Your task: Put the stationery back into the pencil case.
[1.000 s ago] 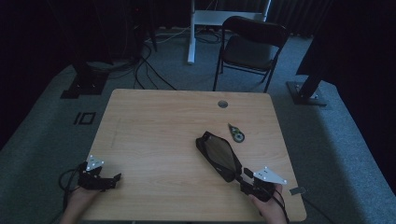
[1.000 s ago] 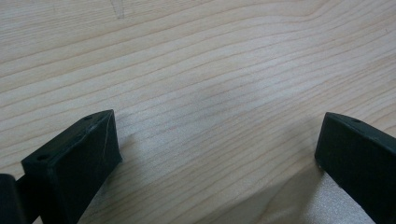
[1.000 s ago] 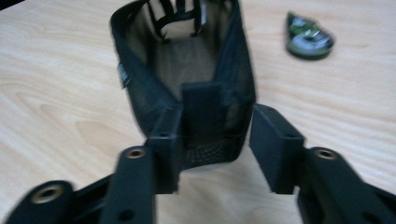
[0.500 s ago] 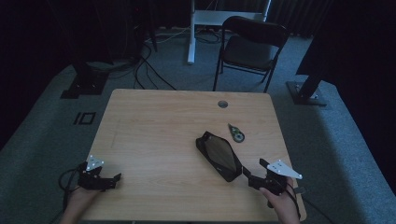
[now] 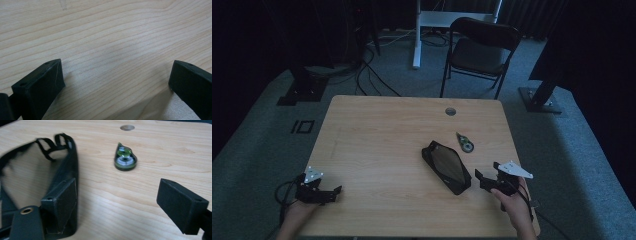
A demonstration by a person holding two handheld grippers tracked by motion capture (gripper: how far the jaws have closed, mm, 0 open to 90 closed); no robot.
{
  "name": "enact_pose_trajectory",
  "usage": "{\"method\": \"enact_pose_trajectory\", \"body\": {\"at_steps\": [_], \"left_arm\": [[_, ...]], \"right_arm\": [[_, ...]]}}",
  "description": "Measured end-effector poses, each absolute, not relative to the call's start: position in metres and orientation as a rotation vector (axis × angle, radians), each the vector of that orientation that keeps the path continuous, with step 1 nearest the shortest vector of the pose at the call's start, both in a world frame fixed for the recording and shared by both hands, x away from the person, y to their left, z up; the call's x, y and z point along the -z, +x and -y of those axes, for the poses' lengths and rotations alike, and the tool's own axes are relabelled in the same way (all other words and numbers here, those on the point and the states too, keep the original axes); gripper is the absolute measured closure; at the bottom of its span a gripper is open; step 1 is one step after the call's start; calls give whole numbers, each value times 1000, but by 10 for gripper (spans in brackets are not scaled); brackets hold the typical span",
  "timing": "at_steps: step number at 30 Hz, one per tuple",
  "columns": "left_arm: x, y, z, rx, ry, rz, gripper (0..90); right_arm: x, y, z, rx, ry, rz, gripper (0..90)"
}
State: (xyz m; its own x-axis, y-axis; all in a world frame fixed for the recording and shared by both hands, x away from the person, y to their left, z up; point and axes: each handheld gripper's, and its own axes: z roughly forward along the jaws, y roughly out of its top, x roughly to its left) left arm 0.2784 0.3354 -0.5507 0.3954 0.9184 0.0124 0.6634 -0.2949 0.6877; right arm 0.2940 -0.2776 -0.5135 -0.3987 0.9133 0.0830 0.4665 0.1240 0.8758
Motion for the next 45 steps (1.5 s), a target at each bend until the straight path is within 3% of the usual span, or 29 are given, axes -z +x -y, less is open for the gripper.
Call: {"method": "enact_pose_trajectory", "body": {"at_steps": [19,45], "left_arm": [[551,278,-335,-550,2055,-1348,0],[551,278,-335,-550,2055,-1348,0]], "right_arm": [[537,350,278,-1121,1421,-1952,180],[537,415,253,-1071,1395,-2028,203]]}}
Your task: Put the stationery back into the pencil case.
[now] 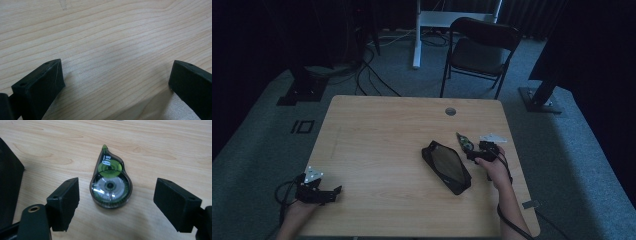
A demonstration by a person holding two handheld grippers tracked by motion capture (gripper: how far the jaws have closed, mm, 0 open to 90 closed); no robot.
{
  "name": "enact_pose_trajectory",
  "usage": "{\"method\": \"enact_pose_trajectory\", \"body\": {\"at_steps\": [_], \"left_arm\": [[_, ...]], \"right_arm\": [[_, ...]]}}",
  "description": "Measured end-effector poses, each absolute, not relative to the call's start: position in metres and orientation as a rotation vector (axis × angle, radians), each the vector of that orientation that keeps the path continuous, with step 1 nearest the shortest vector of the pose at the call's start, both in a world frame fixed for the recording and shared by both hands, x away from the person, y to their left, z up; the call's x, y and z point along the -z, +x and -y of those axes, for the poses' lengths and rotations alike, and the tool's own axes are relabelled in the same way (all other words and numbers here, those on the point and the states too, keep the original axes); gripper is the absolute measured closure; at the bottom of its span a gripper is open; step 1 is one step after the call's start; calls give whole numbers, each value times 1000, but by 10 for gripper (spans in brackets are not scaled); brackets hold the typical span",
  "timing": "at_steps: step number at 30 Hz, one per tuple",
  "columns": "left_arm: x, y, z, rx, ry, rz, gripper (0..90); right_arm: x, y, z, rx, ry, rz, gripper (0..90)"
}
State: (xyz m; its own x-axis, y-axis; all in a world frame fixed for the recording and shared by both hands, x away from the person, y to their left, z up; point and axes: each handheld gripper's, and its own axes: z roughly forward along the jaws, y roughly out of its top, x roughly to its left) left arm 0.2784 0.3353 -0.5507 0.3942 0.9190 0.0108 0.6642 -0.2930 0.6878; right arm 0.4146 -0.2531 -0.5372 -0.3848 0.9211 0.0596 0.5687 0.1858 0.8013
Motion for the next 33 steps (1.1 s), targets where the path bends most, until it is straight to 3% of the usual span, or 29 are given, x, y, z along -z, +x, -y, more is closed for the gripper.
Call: {"method": "enact_pose_trajectory", "body": {"at_steps": [21,33], "left_arm": [[551,278,-335,-550,2055,-1348,0],[551,278,-335,-550,2055,-1348,0]], "right_arm": [[546,452,238,-1022,1393,-2108,208],[550,462,229,-989,1357,-2142,307]]}}
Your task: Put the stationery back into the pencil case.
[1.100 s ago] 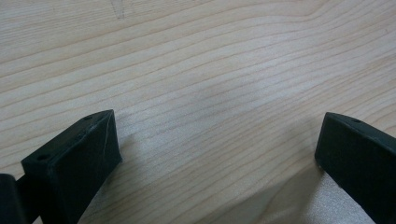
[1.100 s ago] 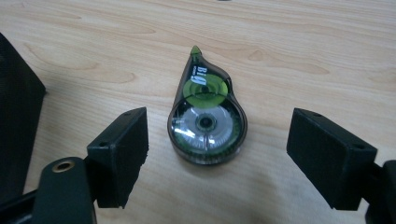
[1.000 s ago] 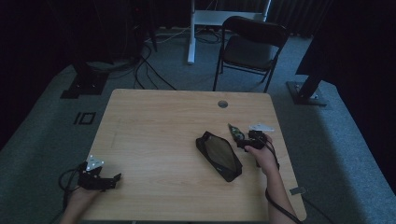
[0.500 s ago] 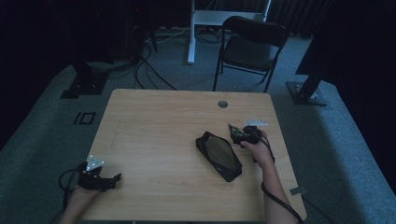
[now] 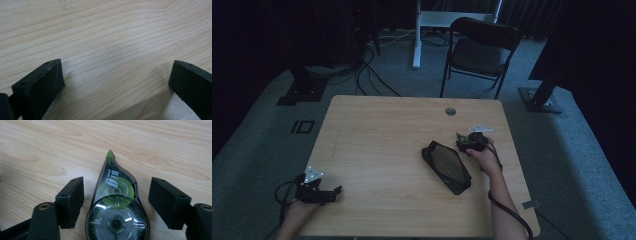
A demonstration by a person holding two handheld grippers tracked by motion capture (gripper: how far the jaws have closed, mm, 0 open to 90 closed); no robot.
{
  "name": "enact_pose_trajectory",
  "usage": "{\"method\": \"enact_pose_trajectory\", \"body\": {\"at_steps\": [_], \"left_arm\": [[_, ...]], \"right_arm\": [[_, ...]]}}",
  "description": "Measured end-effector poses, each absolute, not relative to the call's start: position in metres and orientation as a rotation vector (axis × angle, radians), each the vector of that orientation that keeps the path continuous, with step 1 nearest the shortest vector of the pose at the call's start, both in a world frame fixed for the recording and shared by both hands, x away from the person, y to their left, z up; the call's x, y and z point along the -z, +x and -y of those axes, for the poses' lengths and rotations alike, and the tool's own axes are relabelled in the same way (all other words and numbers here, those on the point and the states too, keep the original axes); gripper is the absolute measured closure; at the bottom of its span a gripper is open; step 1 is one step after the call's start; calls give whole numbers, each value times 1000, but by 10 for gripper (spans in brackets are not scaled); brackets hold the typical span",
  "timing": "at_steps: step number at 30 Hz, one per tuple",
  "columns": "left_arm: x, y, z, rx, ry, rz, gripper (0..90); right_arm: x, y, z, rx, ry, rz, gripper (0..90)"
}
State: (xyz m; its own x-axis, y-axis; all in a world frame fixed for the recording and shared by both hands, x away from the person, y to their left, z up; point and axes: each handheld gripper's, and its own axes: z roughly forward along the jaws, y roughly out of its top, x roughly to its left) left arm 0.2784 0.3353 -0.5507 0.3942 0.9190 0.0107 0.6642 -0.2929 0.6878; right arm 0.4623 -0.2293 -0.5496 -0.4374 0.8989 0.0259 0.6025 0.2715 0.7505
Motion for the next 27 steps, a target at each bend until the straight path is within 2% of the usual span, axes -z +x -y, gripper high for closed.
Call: {"method": "enact_pose_trajectory", "body": {"at_steps": [5,6,7,8,21,27], "left_arm": [[551,278,-335,-550,2055,-1348,0],[551,278,-335,-550,2055,-1348,0],[551,278,-335,-550,2055,-1349,0],[551,278,-335,-550,2055,-1348,0],[551,278,-335,-550,2055,-1348,0],[551,278,-335,-550,2055,-1348,0]], "right_arm": [[550,463,228,-970,1334,-2144,353],[550,463,226,-978,1318,-2153,379],[549,463,225,-981,1316,-2152,467],[549,463,225,-980,1317,-2148,489],[531,459,227,-936,1368,-2145,501],[507,446,230,-976,1380,-2129,502]]}}
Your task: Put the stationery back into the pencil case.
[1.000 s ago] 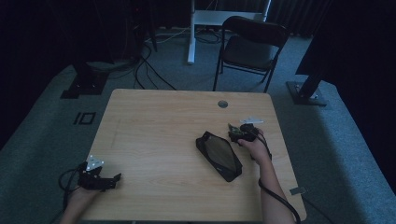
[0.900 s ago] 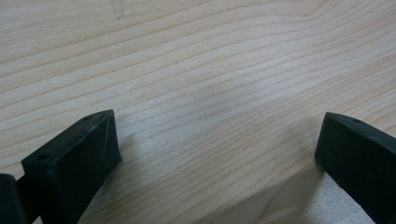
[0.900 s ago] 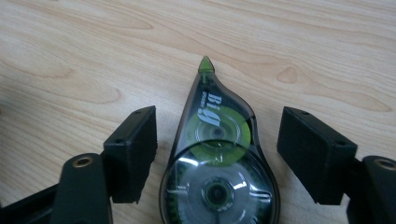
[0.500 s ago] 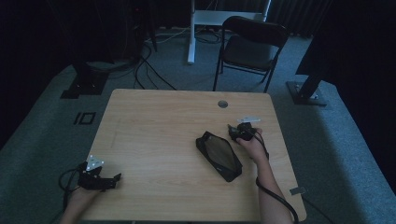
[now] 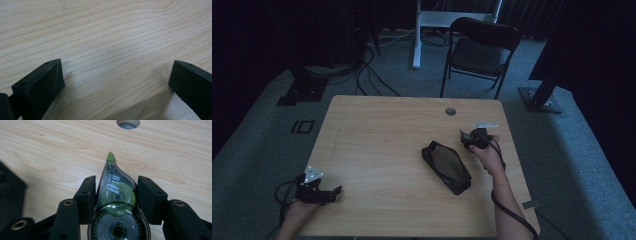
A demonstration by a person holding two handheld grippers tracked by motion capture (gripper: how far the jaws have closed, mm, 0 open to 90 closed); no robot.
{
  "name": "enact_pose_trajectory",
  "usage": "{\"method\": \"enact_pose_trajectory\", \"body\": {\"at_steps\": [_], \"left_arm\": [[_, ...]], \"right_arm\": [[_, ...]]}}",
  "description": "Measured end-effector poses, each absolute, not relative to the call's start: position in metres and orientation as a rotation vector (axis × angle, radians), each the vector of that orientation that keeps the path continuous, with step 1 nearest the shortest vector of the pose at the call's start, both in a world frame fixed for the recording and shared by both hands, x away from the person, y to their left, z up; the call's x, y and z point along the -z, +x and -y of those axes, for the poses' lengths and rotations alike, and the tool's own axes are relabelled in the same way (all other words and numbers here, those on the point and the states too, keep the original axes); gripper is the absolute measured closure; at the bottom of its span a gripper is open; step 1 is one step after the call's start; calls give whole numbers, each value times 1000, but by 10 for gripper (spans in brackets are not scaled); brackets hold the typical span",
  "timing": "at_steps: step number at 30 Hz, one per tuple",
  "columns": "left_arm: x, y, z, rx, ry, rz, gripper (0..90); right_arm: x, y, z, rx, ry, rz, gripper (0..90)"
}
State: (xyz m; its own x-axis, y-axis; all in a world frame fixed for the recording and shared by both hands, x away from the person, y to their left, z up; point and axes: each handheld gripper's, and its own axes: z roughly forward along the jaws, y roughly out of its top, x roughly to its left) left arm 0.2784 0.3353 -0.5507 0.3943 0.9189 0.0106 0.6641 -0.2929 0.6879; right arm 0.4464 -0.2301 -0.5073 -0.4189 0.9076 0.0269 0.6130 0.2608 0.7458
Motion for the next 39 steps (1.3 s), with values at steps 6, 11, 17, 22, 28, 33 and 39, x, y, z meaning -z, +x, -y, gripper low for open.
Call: {"method": "enact_pose_trajectory", "body": {"at_steps": [6,11,17,22,28,33,39], "left_arm": [[551,278,-335,-550,2055,-1348,0],[551,278,-335,-550,2055,-1348,0],[551,278,-335,-550,2055,-1348,0],[551,278,-335,-550,2055,-1348,0],[551,278,-335,-550,2055,-1348,0],[551,278,-335,-550,2055,-1348,0],[551,278,-335,-550,2055,-1348,0]], "right_arm": [[490,435,230,-1012,1355,-2117,503],[477,424,227,-1066,1333,-2123,503],[468,413,225,-1125,1303,-2120,503],[463,398,222,-1152,1273,-2128,504],[452,380,213,-1175,1247,-2142,504],[448,370,204,-1162,1234,-2159,504],[450,362,192,-1158,1222,-2199,504]]}}
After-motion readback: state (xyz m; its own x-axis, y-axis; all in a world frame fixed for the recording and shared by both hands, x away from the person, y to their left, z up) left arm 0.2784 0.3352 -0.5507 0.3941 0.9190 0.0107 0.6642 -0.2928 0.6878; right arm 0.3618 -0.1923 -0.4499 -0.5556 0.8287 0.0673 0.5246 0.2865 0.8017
